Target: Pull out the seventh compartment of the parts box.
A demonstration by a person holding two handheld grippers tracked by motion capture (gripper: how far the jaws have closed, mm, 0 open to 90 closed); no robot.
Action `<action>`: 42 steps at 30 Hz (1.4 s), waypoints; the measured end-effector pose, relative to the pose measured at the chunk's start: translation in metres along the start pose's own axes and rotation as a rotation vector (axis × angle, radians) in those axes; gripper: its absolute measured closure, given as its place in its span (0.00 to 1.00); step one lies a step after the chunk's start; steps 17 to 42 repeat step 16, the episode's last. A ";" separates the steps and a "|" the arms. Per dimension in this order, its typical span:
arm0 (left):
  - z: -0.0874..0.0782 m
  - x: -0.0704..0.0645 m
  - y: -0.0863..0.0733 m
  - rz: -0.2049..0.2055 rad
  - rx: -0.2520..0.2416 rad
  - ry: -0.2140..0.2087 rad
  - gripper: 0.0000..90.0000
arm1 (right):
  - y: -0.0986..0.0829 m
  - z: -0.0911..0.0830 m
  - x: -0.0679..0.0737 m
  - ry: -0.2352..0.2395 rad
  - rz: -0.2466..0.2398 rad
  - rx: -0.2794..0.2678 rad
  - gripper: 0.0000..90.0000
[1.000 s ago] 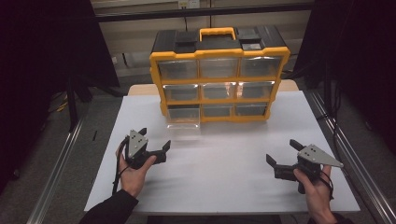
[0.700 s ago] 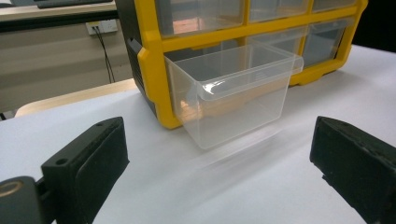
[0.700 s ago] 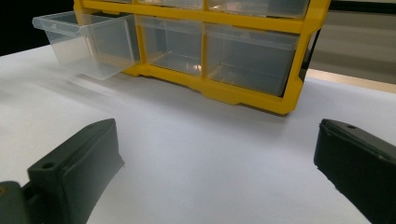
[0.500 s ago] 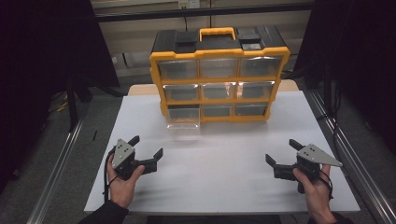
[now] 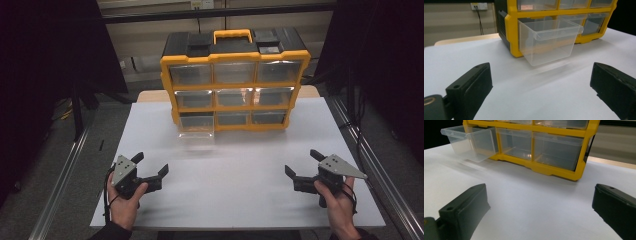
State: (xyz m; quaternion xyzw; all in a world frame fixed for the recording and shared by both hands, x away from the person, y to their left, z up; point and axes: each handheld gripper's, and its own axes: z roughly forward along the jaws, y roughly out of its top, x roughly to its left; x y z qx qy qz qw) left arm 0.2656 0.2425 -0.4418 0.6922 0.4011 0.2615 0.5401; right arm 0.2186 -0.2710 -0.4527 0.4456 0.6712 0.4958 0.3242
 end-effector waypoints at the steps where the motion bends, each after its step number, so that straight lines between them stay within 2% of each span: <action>1: -0.003 0.001 -0.001 -0.008 -0.003 -0.008 0.05 | 0.000 0.000 0.000 -0.001 0.001 0.000 0.00; 5: -0.005 0.001 -0.002 -0.004 0.013 -0.002 0.05 | 0.000 -0.001 -0.001 -0.002 0.002 0.001 0.00; 10: 0.000 0.005 -0.001 0.004 0.016 0.011 0.05 | -0.001 0.000 -0.001 -0.001 -0.001 0.008 0.00; 11: 0.000 0.006 -0.002 0.030 0.033 0.010 0.05 | -0.001 0.001 -0.001 -0.001 0.000 0.009 0.00; 12: 0.002 0.004 -0.002 0.022 0.031 -0.002 0.05 | -0.001 0.001 -0.001 -0.001 -0.001 0.009 0.00; 13: 0.002 0.005 -0.002 0.031 0.039 -0.009 0.05 | -0.001 0.001 -0.001 0.000 -0.004 0.010 0.00; 16: 0.003 0.004 -0.001 0.044 0.033 0.005 0.05 | -0.001 0.001 -0.001 -0.002 -0.001 0.010 0.00; 42: 0.003 0.004 -0.001 0.044 0.033 0.005 0.05 | -0.001 0.001 -0.001 -0.002 -0.001 0.010 0.00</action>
